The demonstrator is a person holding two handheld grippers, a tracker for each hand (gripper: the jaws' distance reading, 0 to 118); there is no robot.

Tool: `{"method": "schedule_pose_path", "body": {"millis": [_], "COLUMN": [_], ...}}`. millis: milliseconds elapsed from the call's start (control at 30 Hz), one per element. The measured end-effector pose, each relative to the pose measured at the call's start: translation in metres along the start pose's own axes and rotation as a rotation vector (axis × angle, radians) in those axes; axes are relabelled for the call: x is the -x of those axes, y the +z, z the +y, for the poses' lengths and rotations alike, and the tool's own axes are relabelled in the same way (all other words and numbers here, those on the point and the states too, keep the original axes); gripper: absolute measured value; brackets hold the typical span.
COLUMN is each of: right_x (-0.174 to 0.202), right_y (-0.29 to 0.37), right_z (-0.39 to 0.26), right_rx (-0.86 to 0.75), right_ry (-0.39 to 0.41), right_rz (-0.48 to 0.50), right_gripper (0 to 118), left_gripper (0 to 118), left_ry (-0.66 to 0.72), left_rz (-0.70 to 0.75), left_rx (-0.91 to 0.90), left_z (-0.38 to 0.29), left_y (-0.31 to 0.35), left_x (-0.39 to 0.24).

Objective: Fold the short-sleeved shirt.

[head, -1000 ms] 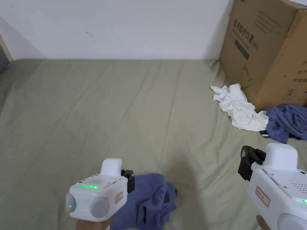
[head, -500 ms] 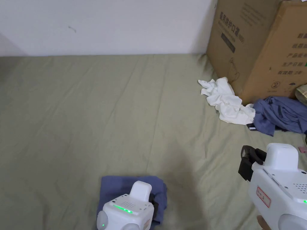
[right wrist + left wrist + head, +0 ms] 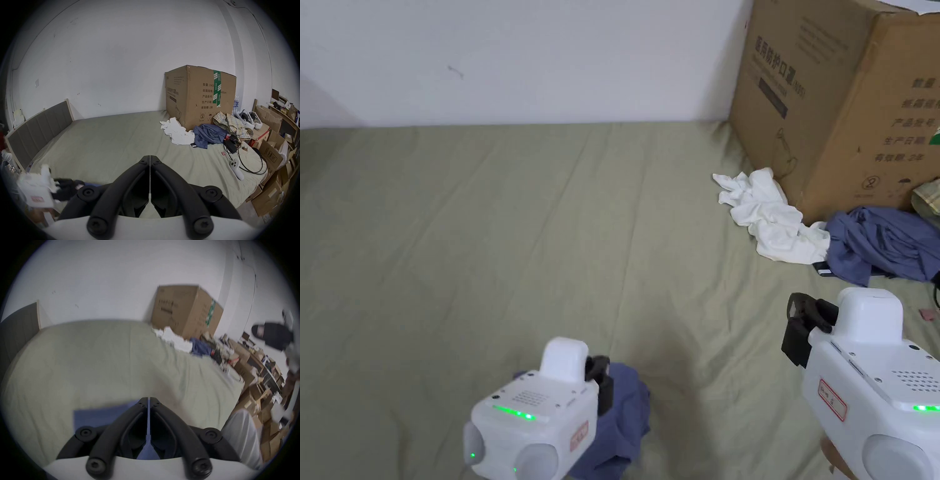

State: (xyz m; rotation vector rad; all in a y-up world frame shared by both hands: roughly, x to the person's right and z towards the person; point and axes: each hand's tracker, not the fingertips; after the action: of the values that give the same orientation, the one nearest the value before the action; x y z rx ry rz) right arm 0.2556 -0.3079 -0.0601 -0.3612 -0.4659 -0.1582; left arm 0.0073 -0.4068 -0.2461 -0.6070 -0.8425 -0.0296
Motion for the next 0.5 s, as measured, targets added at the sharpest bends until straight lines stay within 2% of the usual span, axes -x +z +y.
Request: {"method": "schedule_pose_path", "body": {"millis": [233, 500], "right_x": [0.030, 0.064], "right_y": [0.008, 0.020], "right_z": [0.013, 0.031], "right_rx": [-0.059, -0.122], "right_ry": [0.015, 0.029], "right_rz": [0.060, 0.110], "right_gripper": [3, 3], "left_gripper": [7, 7], "left_ry": [-0.041, -0.062], "left_rz": [0.109, 0.293], "left_rx": [-0.245, -0.414], "left_z": [0.071, 0.093], "left_y": [0.071, 0.123], "left_x": [0.035, 0.074]}}
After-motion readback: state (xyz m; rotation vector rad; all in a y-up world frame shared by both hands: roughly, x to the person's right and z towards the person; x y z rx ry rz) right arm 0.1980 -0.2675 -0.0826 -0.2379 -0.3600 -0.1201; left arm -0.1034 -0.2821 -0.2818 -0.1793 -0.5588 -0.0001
